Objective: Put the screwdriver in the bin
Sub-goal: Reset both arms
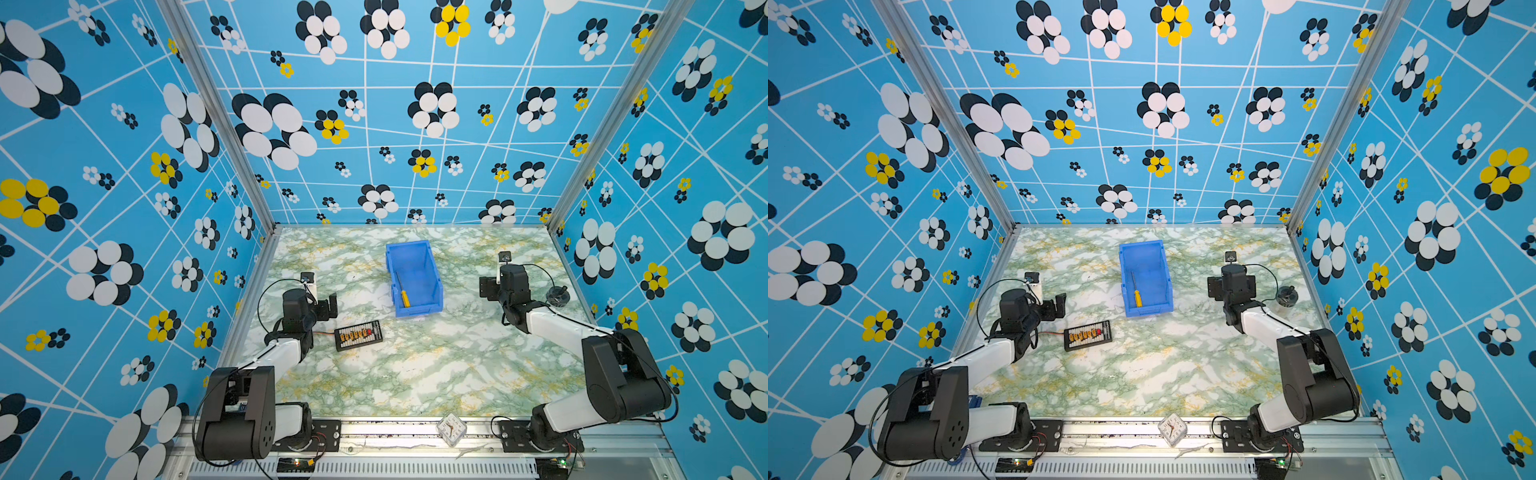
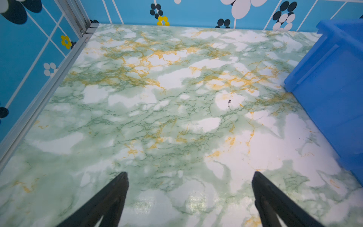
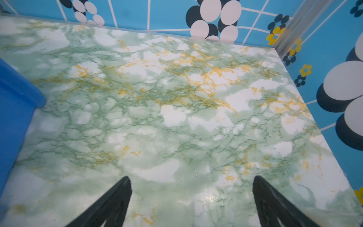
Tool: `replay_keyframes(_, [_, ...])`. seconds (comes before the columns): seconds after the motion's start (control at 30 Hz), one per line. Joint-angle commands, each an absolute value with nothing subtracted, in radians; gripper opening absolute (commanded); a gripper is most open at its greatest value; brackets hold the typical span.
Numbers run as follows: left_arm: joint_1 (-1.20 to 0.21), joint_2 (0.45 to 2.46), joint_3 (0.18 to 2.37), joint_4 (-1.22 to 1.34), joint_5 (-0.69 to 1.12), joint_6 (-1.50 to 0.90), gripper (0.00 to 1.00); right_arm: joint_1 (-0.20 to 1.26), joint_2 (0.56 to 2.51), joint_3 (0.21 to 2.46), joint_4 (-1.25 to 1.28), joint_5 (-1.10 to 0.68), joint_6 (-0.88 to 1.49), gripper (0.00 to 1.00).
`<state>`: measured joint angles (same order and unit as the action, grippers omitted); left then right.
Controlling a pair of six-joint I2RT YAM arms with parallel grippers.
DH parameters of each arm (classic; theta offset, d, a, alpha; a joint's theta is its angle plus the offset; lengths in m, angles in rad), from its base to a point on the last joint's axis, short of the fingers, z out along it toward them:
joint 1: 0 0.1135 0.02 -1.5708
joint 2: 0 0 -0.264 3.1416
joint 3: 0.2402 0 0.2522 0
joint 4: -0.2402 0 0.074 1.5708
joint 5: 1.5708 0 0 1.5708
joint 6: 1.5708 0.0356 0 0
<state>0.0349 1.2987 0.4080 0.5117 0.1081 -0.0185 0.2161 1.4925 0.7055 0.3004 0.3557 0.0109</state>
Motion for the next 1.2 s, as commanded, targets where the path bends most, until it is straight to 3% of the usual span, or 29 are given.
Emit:
replay_keyframes(0.0, [0.051, 1.295, 0.376, 0.665, 0.140, -0.039, 0.99, 0.205, 1.437, 0.676, 0.377, 0.377, -0.013, 0.99])
replay_keyframes(0.17, [0.063, 1.338, 0.353, 0.757, 0.130, -0.042, 0.99, 0.167, 1.388, 0.606, 0.352, 0.363, 0.005, 0.99])
replay_keyframes(0.43, [0.083, 1.444, 0.326, 0.945, 0.160, -0.079, 0.99, 0.085, 1.382, 0.448, 0.595, 0.341, 0.045, 0.99])
replay_keyframes(0.73, [0.085, 1.576, 0.252, 1.209, 0.181, -0.077, 0.99, 0.049, 1.545, 0.374, 0.925, 0.243, 0.031, 0.99])
replay_keyframes(1.17, [0.077, 1.562, 0.311, 1.073, 0.201, -0.058, 0.99, 0.035, 1.546, 0.387, 0.900, 0.193, 0.026, 0.99])
